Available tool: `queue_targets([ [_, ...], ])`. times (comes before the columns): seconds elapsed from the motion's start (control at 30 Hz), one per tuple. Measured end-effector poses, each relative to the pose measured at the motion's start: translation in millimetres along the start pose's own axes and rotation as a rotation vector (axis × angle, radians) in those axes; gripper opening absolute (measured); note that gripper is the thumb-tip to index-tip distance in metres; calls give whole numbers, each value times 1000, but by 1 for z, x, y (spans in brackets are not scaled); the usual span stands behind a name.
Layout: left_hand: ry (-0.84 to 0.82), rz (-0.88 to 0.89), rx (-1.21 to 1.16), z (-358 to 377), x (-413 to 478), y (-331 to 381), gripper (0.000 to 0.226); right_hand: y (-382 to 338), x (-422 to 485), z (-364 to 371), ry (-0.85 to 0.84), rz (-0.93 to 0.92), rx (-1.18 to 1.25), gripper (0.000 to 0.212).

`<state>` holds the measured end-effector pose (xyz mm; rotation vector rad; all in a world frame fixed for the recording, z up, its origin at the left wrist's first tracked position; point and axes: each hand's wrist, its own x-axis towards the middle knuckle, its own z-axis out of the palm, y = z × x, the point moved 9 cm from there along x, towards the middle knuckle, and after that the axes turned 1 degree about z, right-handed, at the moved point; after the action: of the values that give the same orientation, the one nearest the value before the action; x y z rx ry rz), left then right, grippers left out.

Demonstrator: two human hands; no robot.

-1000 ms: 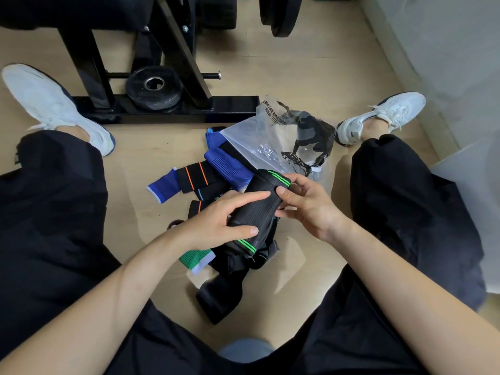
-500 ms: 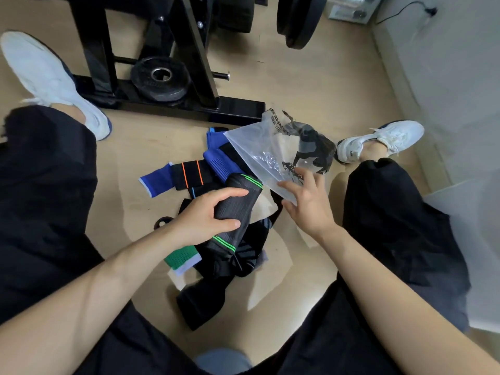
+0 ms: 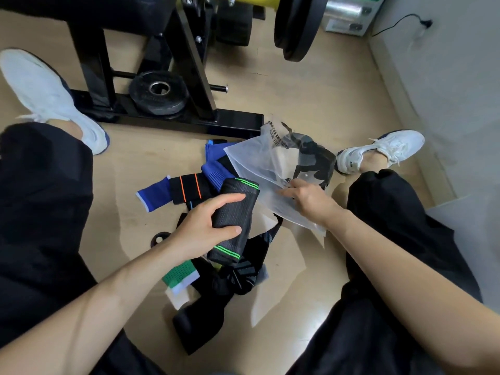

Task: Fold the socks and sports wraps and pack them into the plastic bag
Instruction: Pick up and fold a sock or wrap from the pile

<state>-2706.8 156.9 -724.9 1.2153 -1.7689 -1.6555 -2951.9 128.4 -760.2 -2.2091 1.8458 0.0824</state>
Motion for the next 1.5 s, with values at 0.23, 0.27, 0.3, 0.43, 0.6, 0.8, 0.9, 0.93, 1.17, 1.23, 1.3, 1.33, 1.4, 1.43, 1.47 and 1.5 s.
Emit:
queue_targets([
  [0.23,-24,11,20,7,12,15,62,16,-5,-71,301,95,220,56],
  [0.27,-26,17,32,8,16,20,61,19,-7,-80,338,105,267,58],
  [0.3,-20,25,35,10,21,26,61,21,-9,-87,361,111,316,60],
  [0.43,8,38,-8,26,52,51,58,31,-15,-101,373,132,451,69],
  [0.6,-8,5,52,62,113,55,61,38,-22,-110,433,150,556,66],
  [0.8,35,-1,196,92,191,32,69,46,-28,-112,456,194,651,68],
  [0.9,65,69,215,100,217,31,71,47,-30,-112,477,205,714,69],
  [0.93,74,99,224,103,223,32,73,46,-30,-113,484,203,737,70],
  [1.17,-176,-122,837,132,241,-21,91,43,-29,-121,491,176,735,70],
  [1.23,-174,3,1025,135,237,-15,79,43,-31,-119,476,180,725,70],
  [1.3,-229,101,1158,144,235,-17,71,42,-32,-119,467,182,710,70],
  [1.33,-261,95,1185,146,235,-21,68,41,-33,-120,466,182,710,70],
  [1.4,-303,57,1186,148,237,-33,67,38,-35,-123,468,183,721,70],
  [1.43,-307,46,1171,149,239,-36,67,37,-36,-124,469,183,729,70],
  [1.47,-316,40,1154,150,242,-40,68,36,-36,-125,470,182,741,70],
  [1.5,-324,39,1135,151,245,-42,69,35,-37,-125,470,181,760,69],
])
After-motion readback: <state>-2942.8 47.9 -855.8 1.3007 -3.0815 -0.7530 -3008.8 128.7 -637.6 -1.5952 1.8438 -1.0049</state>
